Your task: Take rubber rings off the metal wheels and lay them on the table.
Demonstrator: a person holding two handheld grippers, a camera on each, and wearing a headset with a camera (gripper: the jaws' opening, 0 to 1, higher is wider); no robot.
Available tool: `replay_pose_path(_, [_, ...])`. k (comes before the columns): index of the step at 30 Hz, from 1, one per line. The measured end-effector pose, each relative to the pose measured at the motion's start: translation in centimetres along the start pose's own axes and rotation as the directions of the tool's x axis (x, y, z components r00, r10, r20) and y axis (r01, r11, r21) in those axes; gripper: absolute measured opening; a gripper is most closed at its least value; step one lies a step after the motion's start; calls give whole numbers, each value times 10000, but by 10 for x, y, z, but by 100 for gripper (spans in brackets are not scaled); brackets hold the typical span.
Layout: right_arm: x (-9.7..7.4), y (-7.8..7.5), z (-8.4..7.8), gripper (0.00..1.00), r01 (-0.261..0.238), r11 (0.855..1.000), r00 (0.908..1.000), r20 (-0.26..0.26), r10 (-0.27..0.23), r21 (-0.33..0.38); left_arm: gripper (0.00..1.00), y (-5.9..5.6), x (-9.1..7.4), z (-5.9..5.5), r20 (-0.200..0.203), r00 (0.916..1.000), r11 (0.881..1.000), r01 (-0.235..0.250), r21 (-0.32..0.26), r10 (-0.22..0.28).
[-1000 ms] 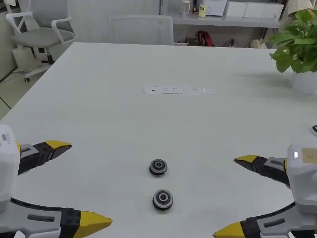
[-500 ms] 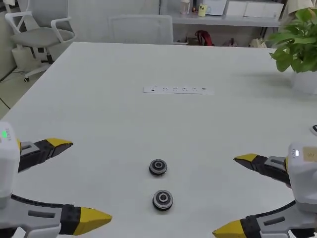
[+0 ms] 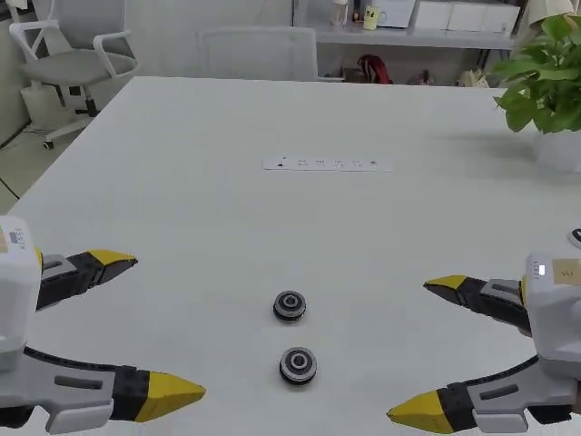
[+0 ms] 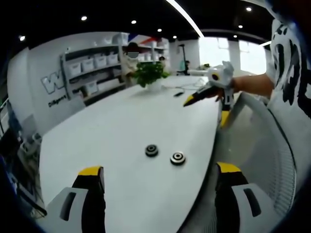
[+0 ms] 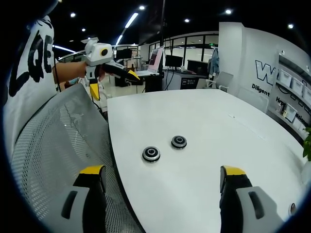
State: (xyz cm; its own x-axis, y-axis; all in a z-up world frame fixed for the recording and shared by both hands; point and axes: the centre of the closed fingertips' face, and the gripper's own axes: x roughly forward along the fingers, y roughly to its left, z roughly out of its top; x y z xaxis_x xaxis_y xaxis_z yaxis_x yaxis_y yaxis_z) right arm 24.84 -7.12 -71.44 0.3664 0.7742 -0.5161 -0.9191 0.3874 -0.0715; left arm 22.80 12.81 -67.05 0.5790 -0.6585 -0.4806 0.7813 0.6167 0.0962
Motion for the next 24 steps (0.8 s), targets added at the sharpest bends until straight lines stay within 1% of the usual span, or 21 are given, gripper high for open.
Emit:
replay_pose_path(4, [1,-3,2,93,-35,10000,10000,-6,35,-34,95,1,2,2,23,10000,10000,36,69,-36])
replay_pose_path(7, [2,-3,3,92,-115,9999,9999,4,115,-29,92,3,4,3,-29,10000,10000,85,-38,-85])
replay_pose_path(12, [5,-4,6,91,-191,9998,9998,11,191,-60,91,3,6,8,111,9999,9999,128,-5,-128])
replay_pose_path(19, [7,-7,8,90,-294,9995,9996,3,294,-145,89,6,10,8,57,9997,9997,219,54,-219])
replay_pose_path(24, [8,-10,11,89,-315,9994,9994,102,316,-123,88,11,11,9,9,9998,9996,207,179,-207])
